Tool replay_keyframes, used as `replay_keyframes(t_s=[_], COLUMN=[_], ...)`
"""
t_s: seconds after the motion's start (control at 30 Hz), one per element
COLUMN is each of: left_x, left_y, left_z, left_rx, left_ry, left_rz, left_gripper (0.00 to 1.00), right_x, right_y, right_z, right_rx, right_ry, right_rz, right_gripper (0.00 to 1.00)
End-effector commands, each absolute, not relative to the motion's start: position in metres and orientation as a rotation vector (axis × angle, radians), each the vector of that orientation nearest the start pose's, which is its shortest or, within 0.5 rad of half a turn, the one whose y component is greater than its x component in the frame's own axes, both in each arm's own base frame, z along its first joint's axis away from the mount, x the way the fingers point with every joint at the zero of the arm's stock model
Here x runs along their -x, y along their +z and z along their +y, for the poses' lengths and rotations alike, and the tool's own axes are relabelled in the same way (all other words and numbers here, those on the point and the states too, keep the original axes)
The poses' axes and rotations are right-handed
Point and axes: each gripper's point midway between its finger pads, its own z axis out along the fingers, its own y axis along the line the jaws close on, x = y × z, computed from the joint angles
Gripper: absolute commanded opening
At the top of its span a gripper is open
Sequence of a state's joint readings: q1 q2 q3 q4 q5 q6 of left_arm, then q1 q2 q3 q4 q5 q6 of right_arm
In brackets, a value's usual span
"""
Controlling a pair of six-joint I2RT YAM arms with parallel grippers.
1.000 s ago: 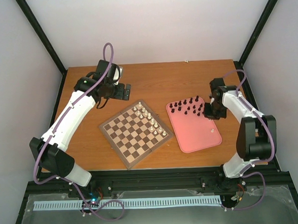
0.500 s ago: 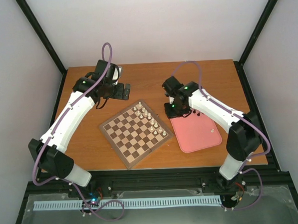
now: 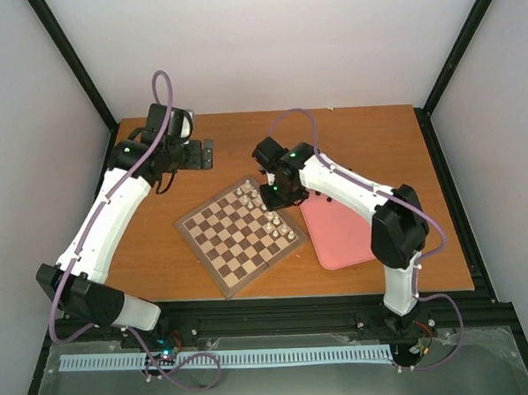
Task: Set up the chess pieces on the board
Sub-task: Place the chess piece on the chessboard.
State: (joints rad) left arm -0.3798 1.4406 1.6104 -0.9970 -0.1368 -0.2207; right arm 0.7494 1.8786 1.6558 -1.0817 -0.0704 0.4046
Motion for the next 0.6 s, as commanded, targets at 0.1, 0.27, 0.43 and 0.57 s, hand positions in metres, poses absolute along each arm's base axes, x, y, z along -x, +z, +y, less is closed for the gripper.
replay_keyframes(t_s=[0.1,0.27,0.43,0.57], left_x=[-0.362,-0.361,-0.362,-0.361], left_y=[0.333,0.333,0.33,0.331], left_z=[-0.1,-0.099,-0.1,-0.099], left_rx=[-0.034,-0.035,-0.041,-0.041], left_ry=[-0.063,-0.059,-0.065,-0.055], left_rz=[2.296,2.294,2.297,2.294], left_gripper=[1.0,1.0,1.0,1.0], right_x=[-0.298,-0.298,-0.298,-0.302], right_y=[0.116,0.112,0.1,0.093], right_z=[0.333,0.349,0.351,0.347], right_rx=[0.665,0.724,0.737,0.725], right_ry=[0.362,0.384,0.327,0.255], right_rz=[2.9,2.9,2.93,2.954], right_gripper=[0.03,0.03,0.03,0.03])
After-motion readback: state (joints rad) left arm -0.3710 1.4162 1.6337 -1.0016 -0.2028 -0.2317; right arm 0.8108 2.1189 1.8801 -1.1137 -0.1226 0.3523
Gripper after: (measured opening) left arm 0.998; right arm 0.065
